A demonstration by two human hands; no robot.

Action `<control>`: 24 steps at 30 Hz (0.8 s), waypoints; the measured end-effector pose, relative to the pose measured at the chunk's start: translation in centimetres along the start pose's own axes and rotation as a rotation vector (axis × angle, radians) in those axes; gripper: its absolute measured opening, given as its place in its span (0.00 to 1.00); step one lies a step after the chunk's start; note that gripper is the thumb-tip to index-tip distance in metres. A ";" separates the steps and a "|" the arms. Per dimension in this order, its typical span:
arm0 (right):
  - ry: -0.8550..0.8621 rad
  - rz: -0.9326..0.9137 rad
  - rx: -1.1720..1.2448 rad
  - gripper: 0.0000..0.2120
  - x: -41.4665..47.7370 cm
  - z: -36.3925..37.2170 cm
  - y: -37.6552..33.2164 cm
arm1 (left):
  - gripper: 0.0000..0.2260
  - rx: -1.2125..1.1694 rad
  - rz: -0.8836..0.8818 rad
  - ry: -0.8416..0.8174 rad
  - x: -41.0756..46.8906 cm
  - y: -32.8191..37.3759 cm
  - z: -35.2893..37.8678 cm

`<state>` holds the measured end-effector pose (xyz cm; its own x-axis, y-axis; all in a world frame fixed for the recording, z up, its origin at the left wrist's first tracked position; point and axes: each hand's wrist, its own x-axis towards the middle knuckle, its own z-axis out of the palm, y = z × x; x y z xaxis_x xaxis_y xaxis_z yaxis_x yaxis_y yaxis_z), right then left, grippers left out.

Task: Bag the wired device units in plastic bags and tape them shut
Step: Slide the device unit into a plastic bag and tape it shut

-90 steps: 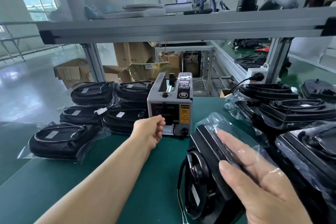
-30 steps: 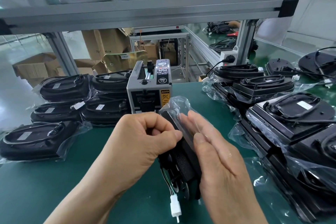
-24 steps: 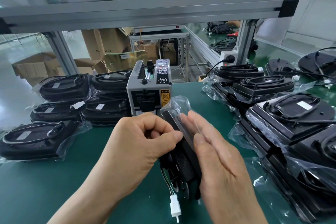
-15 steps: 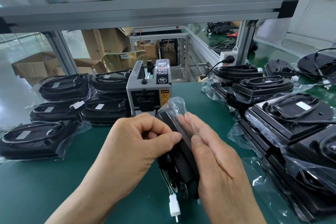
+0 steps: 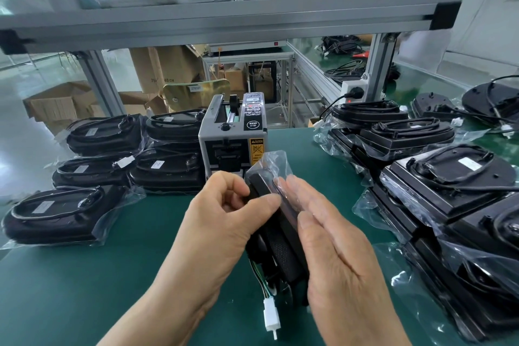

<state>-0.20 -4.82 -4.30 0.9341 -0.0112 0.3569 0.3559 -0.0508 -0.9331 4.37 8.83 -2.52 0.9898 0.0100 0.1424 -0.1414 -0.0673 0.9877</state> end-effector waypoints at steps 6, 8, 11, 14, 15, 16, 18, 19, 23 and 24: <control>0.036 -0.016 -0.004 0.19 -0.3 -0.4 -0.2 | 0.21 0.016 -0.010 -0.132 0.1 -0.3 -0.6; 0.045 -0.019 0.013 0.20 -0.5 -0.7 0.1 | 0.19 -0.077 -0.020 -0.161 0.1 -0.4 -0.8; 0.066 -0.032 0.056 0.20 -0.7 -0.7 0.7 | 0.26 -0.117 -0.064 -0.136 0.0 -0.9 -0.8; 0.066 -0.108 0.103 0.20 -0.6 0.0 1.3 | 0.22 -0.069 -0.030 -0.146 0.0 -0.6 -1.3; 0.055 -0.146 0.119 0.20 -0.4 0.2 1.6 | 0.21 -0.018 0.027 -0.144 0.1 -0.4 -1.5; 0.042 -0.176 0.158 0.21 0.0 0.3 1.9 | 0.22 0.042 0.094 -0.132 0.3 -0.2 -1.7; 0.023 -0.195 0.277 0.25 0.6 0.4 2.8 | 0.22 0.133 0.198 -0.096 0.6 0.0 -2.0; 0.018 -0.186 0.312 0.26 0.7 0.4 3.3 | 0.22 0.157 0.224 -0.080 0.7 -0.2 -2.0; 0.076 -0.127 0.253 0.26 -0.1 0.1 4.4 | 0.24 0.287 0.284 -0.041 0.0 -2.5 -1.8; 0.110 -0.114 0.213 0.25 -0.5 0.0 4.5 | 0.25 0.317 0.306 -0.038 -0.4 -3.3 -1.8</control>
<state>0.89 -5.00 -8.67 0.8832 -0.1267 0.4515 0.4671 0.1536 -0.8707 4.44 10.82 -5.73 0.9040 -0.0941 0.4171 -0.4211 -0.3647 0.8305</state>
